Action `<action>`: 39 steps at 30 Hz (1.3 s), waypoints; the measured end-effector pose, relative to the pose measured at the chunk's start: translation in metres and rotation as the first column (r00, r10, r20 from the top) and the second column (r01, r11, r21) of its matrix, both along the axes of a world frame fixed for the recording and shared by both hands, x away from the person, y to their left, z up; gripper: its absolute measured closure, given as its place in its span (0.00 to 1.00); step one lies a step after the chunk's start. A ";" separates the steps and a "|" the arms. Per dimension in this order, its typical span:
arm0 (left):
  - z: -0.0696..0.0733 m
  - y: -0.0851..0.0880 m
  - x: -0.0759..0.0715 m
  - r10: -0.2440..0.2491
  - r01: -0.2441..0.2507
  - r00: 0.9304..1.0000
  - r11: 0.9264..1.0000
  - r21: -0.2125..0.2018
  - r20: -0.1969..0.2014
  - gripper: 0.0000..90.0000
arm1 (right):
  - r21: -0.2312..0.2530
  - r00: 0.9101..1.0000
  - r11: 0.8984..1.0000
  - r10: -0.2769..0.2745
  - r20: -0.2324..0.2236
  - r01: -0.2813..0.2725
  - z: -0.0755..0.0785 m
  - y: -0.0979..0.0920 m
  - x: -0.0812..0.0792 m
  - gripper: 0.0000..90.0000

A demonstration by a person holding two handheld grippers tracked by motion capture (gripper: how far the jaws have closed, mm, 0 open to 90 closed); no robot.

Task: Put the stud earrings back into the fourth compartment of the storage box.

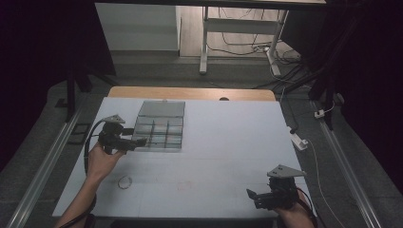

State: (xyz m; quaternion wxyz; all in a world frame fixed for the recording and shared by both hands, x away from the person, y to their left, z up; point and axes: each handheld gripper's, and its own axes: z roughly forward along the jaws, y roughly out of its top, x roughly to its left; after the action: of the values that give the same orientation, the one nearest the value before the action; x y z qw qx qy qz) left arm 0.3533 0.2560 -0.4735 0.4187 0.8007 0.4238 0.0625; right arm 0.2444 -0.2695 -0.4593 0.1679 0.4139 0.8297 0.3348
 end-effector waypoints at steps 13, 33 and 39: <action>0.000 0.002 -0.038 -0.009 0.008 0.999 1.000 0.013 0.045 0.00 | 0.000 1.000 1.000 -0.002 0.002 0.002 0.000 0.000 0.000 0.00; -0.020 -0.003 -0.090 -0.007 0.020 0.994 0.992 0.125 -0.107 0.00 | -0.001 1.000 1.000 -0.001 0.001 0.001 0.000 0.000 0.000 0.00; -0.027 -0.010 -0.097 -0.012 0.041 0.988 0.982 0.183 -0.154 0.00 | -0.001 1.000 1.000 -0.001 0.001 0.001 0.000 0.000 0.000 0.00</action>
State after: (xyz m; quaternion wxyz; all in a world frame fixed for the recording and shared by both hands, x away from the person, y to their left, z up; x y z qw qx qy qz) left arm 0.2568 0.2459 -0.5006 0.3094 0.8443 0.4362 0.0346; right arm 0.2443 -0.2692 -0.4590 0.1685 0.4143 0.8295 0.3346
